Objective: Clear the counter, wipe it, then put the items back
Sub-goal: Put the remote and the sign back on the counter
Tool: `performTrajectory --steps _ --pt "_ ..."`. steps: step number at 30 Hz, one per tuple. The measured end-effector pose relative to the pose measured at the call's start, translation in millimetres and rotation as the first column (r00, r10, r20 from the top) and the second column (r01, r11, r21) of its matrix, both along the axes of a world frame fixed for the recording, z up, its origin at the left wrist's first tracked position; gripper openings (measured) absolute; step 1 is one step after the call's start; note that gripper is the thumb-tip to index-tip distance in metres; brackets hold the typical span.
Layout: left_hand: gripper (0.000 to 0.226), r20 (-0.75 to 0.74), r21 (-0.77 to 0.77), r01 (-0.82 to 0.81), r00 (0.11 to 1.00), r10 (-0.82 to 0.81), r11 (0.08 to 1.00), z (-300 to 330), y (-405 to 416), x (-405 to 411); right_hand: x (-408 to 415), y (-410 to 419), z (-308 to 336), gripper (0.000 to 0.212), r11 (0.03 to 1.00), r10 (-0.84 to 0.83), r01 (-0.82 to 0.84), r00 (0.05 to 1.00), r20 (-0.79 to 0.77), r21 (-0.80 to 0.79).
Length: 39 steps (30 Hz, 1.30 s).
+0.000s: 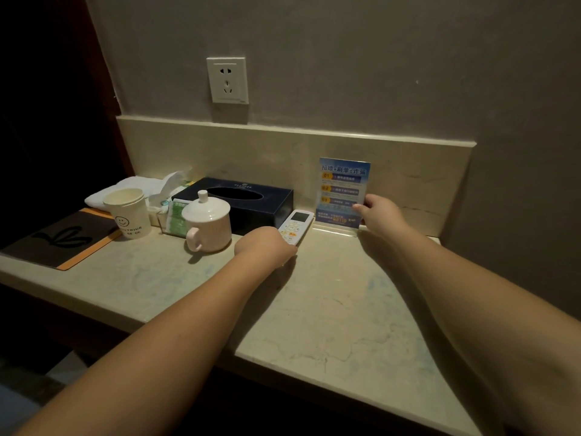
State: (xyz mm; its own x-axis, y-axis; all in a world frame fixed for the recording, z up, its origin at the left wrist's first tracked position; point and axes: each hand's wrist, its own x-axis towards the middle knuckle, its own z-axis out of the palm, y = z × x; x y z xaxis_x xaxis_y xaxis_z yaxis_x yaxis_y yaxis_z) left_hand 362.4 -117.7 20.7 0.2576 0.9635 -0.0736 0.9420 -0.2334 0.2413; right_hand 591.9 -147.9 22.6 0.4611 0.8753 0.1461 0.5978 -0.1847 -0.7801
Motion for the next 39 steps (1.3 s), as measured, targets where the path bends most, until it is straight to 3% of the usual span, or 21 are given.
performTrajectory --steps 14,26,31,36,39 --pt "0.044 -0.044 0.069 -0.016 0.999 0.019 0.997 -9 3 4 5 17 -6 0.013 1.000 -0.018 0.018 0.997 0.073 0.006" --pt "0.064 -0.147 0.031 -0.050 0.988 0.054 0.998 7 -15 9 0 9 7 0.026 0.996 -0.013 0.026 0.988 0.151 -0.087" --pt "0.067 -0.158 0.027 -0.065 0.985 0.068 0.998 16 -30 5 -8 -12 12 0.041 0.982 -0.131 0.154 0.973 0.190 -0.109" --pt "0.061 -0.071 0.093 -0.057 0.995 0.063 0.994 21 -52 -11 -9 -48 11 0.017 0.984 -0.092 0.117 0.978 0.188 -0.132" --pt "0.048 0.020 0.107 0.037 0.999 -0.040 0.994 27 -70 -25 -13 -78 22 0.016 0.994 -0.013 0.043 0.960 0.281 -0.101"
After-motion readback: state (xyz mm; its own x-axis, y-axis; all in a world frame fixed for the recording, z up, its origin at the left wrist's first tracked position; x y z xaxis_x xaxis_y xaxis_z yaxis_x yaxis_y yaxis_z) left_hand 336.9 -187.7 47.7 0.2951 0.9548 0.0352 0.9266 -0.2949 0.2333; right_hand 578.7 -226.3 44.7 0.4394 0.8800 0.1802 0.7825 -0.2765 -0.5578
